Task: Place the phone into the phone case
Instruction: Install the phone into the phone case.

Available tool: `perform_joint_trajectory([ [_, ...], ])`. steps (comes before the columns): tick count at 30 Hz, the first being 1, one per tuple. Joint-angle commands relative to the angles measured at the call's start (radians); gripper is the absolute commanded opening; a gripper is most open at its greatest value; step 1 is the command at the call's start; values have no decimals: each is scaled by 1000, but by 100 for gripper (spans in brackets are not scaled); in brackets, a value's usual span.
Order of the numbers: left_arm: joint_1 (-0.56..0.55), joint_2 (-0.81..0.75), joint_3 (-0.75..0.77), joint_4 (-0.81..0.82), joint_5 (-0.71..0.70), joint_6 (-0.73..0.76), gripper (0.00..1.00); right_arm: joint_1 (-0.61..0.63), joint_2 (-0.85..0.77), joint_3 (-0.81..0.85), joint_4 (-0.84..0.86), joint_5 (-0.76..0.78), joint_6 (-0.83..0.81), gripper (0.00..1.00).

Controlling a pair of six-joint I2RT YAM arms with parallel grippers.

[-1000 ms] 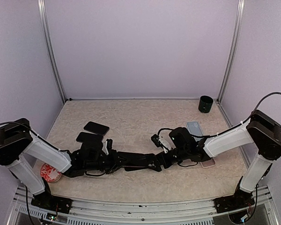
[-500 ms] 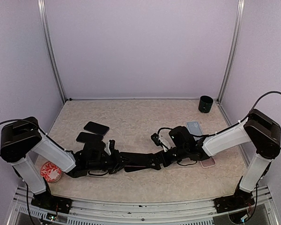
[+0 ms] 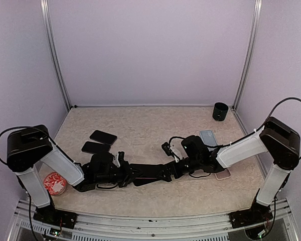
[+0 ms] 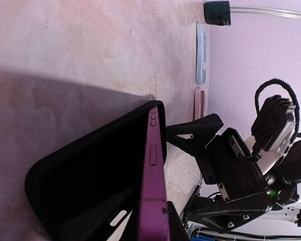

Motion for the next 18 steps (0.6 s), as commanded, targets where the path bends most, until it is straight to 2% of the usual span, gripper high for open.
perform_joint_trajectory([
  [1, -15, 46, 14, 21, 3, -18, 0, 10, 26, -20, 47, -72, 21, 98],
  [10, -27, 106, 18, 96, 7, -53, 0, 15, 27, -34, 80, -90, 35, 98],
  [18, -37, 134, 41, 97, 6, -49, 0, 19, 31, -40, 93, -103, 42, 98],
])
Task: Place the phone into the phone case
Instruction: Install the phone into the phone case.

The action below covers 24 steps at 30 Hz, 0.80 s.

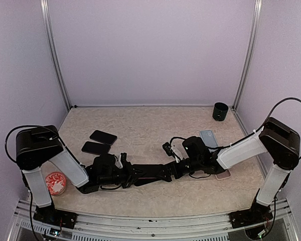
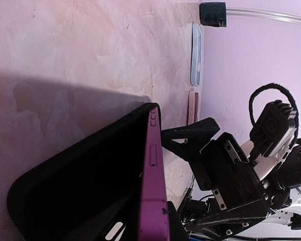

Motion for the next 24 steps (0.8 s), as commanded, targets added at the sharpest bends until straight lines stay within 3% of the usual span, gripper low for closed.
perform_joint_trajectory([
  [1, -22, 40, 31, -32, 17, 3, 0, 21, 29, -17, 41, -102, 19, 98],
  [11, -27, 51, 32, -33, 20, 6, 0, 21, 11, -20, 35, -103, 13, 98],
  [24, -27, -6, 32, -102, 4, 36, 13, 21, -21, -3, -23, -73, -26, 99],
])
